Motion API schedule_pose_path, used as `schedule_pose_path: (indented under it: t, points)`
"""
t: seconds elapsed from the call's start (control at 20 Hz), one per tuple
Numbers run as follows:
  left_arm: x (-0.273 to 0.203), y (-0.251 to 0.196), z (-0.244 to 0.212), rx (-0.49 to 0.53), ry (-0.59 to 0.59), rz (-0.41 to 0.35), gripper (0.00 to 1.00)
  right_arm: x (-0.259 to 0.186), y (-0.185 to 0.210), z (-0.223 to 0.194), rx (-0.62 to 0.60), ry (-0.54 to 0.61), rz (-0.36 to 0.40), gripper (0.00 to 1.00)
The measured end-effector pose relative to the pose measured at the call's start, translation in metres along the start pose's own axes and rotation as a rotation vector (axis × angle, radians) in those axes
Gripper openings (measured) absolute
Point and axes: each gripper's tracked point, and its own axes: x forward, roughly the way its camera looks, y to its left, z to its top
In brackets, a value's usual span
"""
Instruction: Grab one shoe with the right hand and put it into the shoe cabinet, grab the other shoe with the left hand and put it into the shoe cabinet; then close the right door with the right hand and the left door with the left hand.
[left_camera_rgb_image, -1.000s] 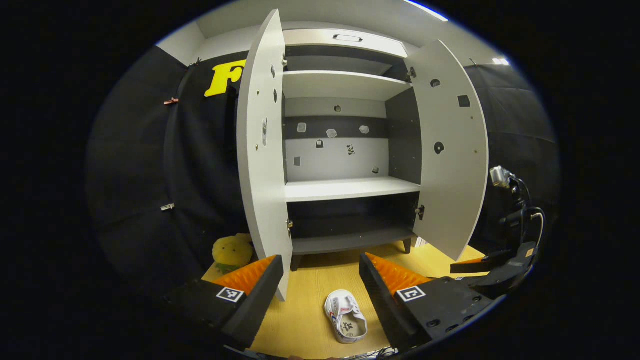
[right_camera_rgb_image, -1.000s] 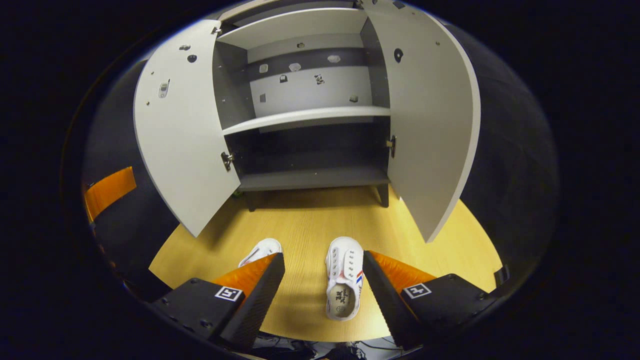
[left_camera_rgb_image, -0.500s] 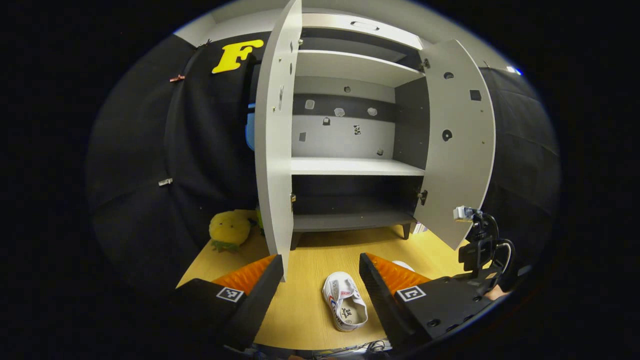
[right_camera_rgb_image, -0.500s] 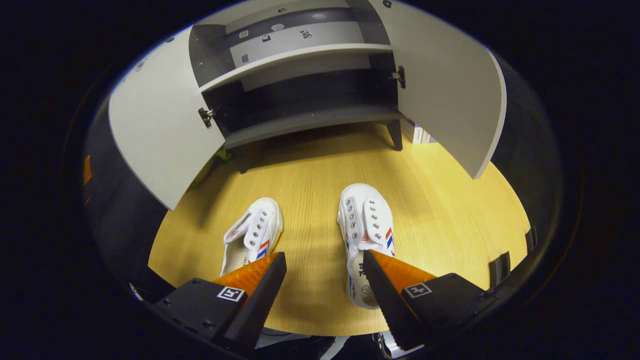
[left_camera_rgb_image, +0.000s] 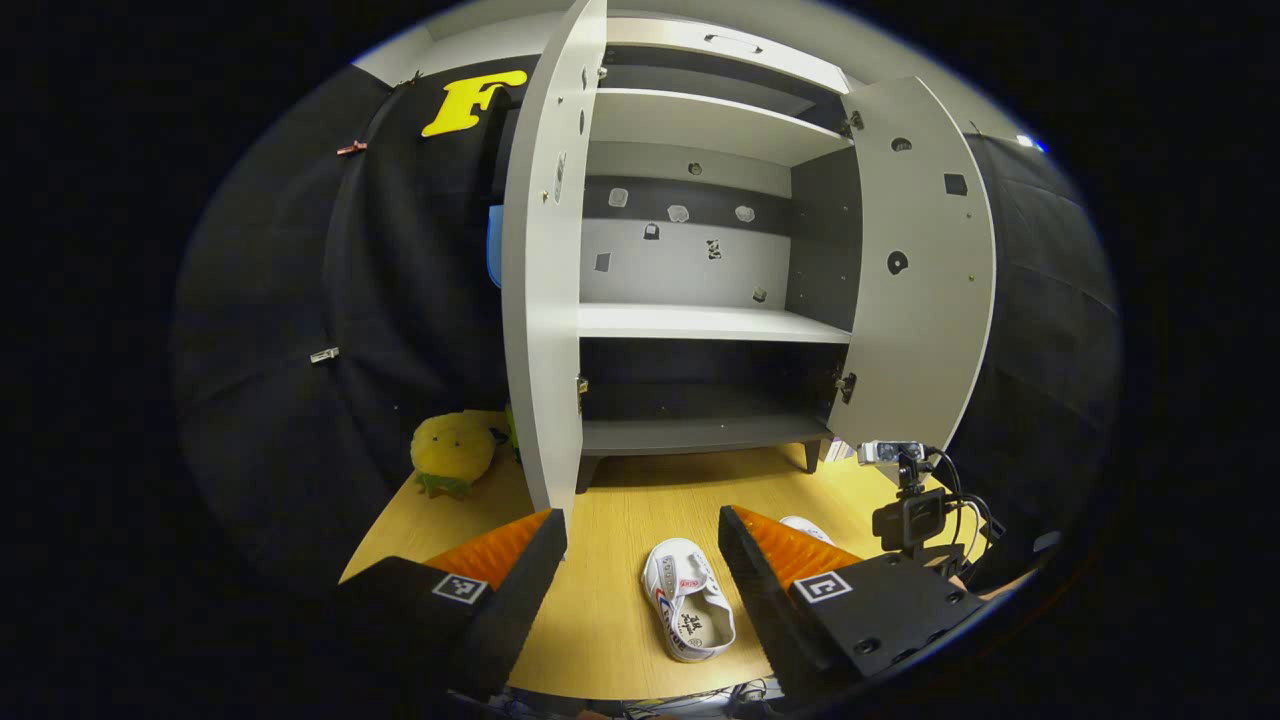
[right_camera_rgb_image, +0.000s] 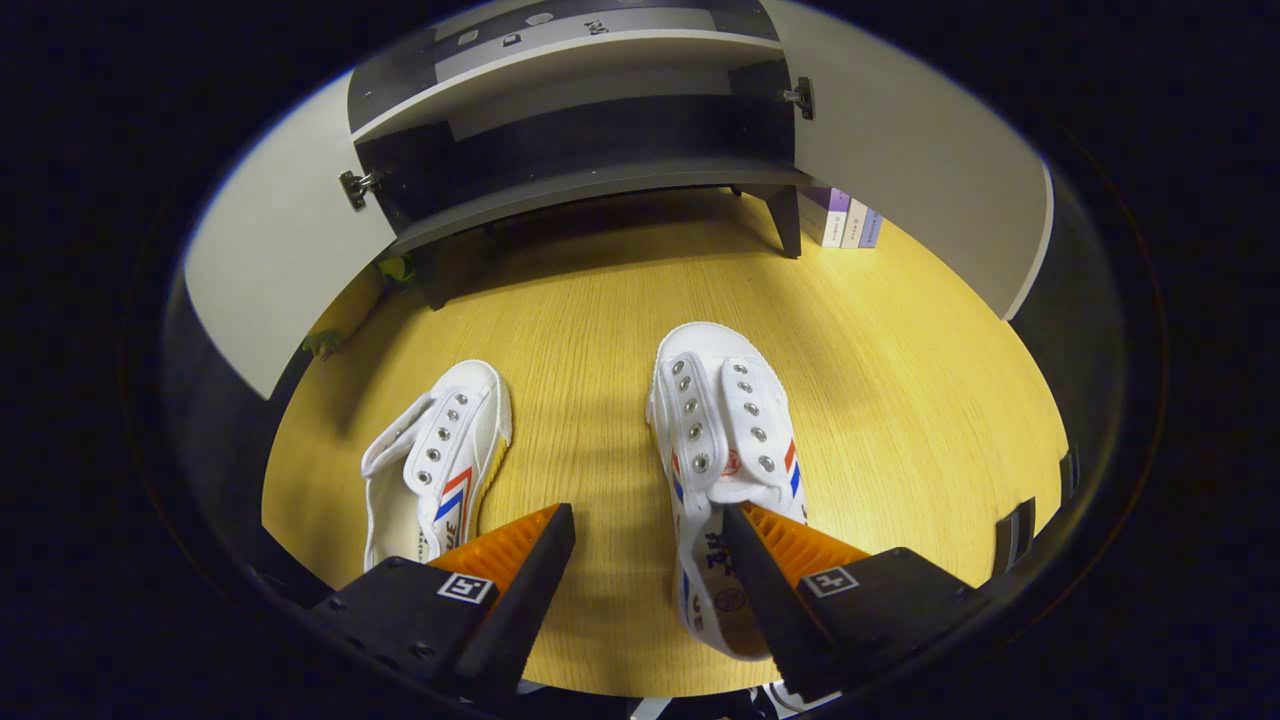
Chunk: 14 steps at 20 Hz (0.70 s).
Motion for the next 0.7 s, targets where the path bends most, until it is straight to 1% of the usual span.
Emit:
schedule_pose_path:
  t: [0.05, 0.15, 0.25, 0.35, 0.45, 0.55, 0.6, 0.7]
  points:
    - [0.0, -0.001, -0.002, 0.002, 0.003, -0.002, 0.95, 0.005, -0.001, 0.001, 0.006, 0.009, -0.002, 0.94]
    - [0.001, -0.002, -0.005, 0.012, 0.009, -0.005, 0.95, 0.017, -0.005, 0.003, -0.012, 0.017, -0.027, 0.94]
    - [0.0, -0.002, -0.007, 0.015, 0.012, -0.004, 0.95, 0.021, -0.012, 0.012, 0.001, 0.016, -0.056, 0.94]
    - [-0.002, -0.002, -0.009, 0.009, 0.019, -0.006, 0.95, 0.027, -0.023, 0.02, 0.025, 0.016, -0.081, 0.89]
    - [-0.002, -0.001, -0.012, 0.008, 0.023, -0.003, 0.95, 0.032, -0.033, 0.022, 0.054, 0.029, -0.105, 0.72]
    - [-0.002, -0.001, -0.014, 0.012, 0.026, 0.002, 0.95, 0.03, -0.032, 0.021, 0.038, 0.035, -0.099, 0.47]
    - [-0.001, -0.001, -0.015, 0.015, 0.027, 0.003, 0.95, 0.032, -0.033, 0.022, -0.003, 0.032, -0.101, 0.51]
    - [0.0, -0.001, -0.016, 0.018, 0.03, 0.005, 0.95, 0.035, -0.024, 0.017, -0.074, 0.031, -0.086, 0.37]
